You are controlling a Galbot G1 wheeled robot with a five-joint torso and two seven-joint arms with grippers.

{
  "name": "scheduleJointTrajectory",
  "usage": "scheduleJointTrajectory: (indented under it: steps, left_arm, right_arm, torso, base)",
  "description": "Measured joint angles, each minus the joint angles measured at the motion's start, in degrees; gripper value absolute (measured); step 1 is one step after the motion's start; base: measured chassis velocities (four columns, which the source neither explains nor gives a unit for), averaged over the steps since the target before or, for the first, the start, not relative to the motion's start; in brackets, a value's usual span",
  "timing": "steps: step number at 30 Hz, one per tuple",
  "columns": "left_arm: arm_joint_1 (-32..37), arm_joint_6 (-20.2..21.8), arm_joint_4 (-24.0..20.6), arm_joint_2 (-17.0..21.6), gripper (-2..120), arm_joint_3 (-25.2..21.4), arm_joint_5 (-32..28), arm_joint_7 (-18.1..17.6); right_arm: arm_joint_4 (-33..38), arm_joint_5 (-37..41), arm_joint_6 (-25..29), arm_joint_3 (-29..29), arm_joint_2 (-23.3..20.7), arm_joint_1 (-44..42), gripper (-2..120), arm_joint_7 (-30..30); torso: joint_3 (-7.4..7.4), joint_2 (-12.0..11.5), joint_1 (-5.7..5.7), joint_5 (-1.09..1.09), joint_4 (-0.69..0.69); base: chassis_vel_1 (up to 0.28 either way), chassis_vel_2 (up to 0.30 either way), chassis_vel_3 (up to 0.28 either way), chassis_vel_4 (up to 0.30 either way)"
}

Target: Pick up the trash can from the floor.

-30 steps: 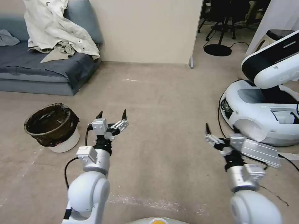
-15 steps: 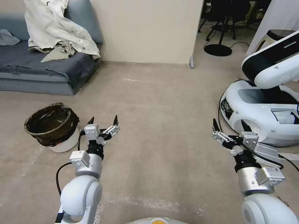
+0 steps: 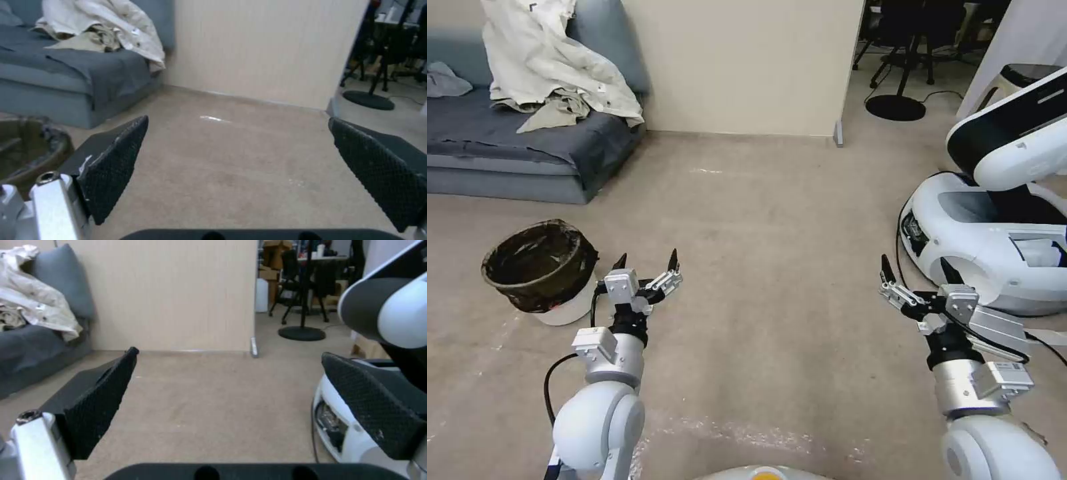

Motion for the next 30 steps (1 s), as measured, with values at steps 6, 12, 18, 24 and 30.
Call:
scheduleJointTrajectory:
  steps: [6, 12, 18, 24, 30]
  left_arm:
    - [0.41, -0.18, -0.32, -0.08, 100, -0.3, 0.06, -0.06]
    - [0.65, -0.37, -0.47, -0.16, 100, -0.72, 0.08, -0.13]
    - [0.84, -0.61, -0.54, -0.22, 100, -0.91, 0.09, -0.23]
    - [0.85, -0.88, -0.54, -0.24, 100, -0.97, 0.09, -0.42]
    - [0.87, -1.2, -0.53, -0.37, 100, -0.97, 0.09, -0.59]
  right_arm:
    - [-0.18, 0.08, 0.25, -0.04, -0.06, 0.01, 100, -0.07]
    - [-0.41, 0.16, 0.5, -0.04, -0.21, 0.1, 100, -0.41]
    - [-0.77, 0.2, 0.81, -0.12, -0.27, 0.33, 100, -0.77]
    - [-1.08, 0.21, 1.17, -0.15, -0.32, 0.44, 100, -1.2]
    - [-1.27, 0.21, 1.55, -0.16, -0.45, 0.5, 100, -1.65]
  torso:
    - [0.0, 0.0, 0.0, 0.0, 0.01]
    - [0.0, 0.0, 0.0, 0.0, 0.0]
    - [0.0, 0.0, 0.0, 0.0, 0.0]
    - [0.0, 0.0, 0.0, 0.0, 0.0]
    - [0.0, 0.0, 0.0, 0.0, 0.0]
  base:
    - [0.068, 0.059, 0.067, 0.057]
    - [0.093, 0.082, 0.091, 0.086]
    - [0.11, 0.11, 0.117, 0.103]
    - [0.136, 0.13, 0.125, 0.108]
    - [0.132, 0.125, 0.129, 0.126]
